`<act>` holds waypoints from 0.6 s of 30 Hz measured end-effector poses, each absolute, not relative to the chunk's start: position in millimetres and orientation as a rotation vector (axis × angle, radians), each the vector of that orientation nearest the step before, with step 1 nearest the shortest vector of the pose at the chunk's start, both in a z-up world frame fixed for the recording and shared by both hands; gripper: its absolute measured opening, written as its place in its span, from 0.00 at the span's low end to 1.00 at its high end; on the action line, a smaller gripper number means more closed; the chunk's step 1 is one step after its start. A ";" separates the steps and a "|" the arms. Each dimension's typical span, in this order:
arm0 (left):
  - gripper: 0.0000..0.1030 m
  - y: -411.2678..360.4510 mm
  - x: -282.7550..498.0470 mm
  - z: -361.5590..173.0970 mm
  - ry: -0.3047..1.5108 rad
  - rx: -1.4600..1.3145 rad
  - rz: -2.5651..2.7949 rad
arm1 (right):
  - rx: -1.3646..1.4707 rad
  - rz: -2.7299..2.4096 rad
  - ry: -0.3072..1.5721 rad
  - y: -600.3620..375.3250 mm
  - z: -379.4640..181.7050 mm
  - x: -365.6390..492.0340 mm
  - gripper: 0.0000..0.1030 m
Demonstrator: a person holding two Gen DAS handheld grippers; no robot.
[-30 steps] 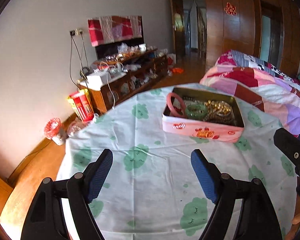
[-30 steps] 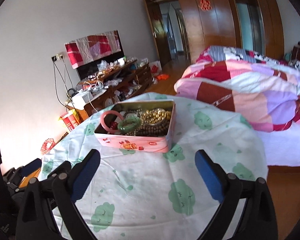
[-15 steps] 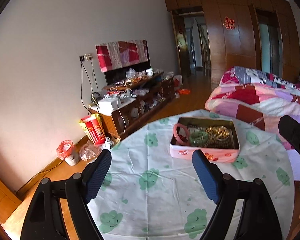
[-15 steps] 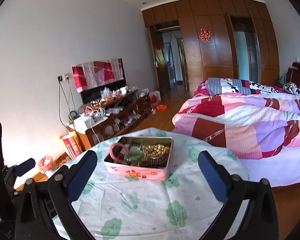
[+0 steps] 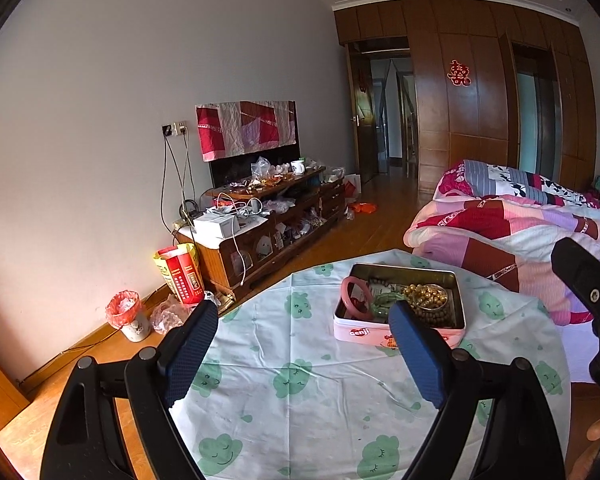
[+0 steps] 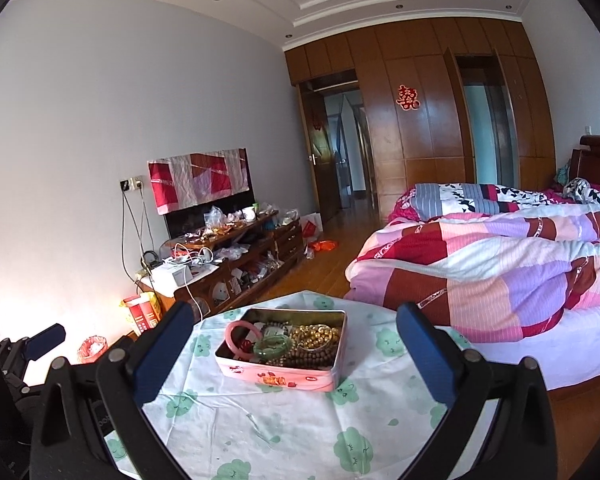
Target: Organize jewelry
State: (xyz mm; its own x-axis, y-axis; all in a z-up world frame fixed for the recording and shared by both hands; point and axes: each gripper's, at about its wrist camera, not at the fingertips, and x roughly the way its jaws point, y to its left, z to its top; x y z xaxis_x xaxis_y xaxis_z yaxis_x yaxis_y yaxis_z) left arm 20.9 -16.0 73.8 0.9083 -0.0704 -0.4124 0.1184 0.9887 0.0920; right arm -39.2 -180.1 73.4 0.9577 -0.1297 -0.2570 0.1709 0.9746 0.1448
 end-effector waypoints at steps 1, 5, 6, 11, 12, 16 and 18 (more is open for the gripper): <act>0.85 -15.7 21.0 74.2 0.422 0.113 -0.098 | 0.169 -0.150 0.248 -180.0 73.5 -39.4 1.00; 0.85 -16.9 22.7 73.7 0.423 0.119 -0.097 | 0.179 -0.150 0.258 -181.6 72.1 -37.3 1.00; 0.85 -16.9 23.0 74.3 0.424 0.120 -0.096 | 0.181 -0.150 0.259 -182.2 71.8 -37.3 1.00; 0.85 -16.1 23.8 72.9 0.426 0.115 -0.099 | 0.177 -0.148 0.263 -181.9 69.8 -36.9 1.00; 0.85 -15.9 23.9 73.1 0.427 0.114 -0.100 | 0.179 -0.148 0.264 -182.2 69.5 -36.6 1.00; 0.85 -15.5 25.0 72.6 0.427 0.112 -0.097 | 0.181 -0.151 0.271 -182.0 67.2 -36.9 1.00; 0.85 -15.2 25.9 72.1 0.429 0.107 -0.092 | 0.185 -0.154 0.266 -182.6 67.0 -37.5 1.00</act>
State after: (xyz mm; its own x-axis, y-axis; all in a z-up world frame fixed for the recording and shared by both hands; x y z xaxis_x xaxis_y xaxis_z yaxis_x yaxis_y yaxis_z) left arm 25.9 -15.2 72.1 0.9055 -0.0664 -0.4191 0.1117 0.9902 0.0844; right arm -37.5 -182.6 67.0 0.9531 -0.1267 -0.2748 0.1755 0.9713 0.1607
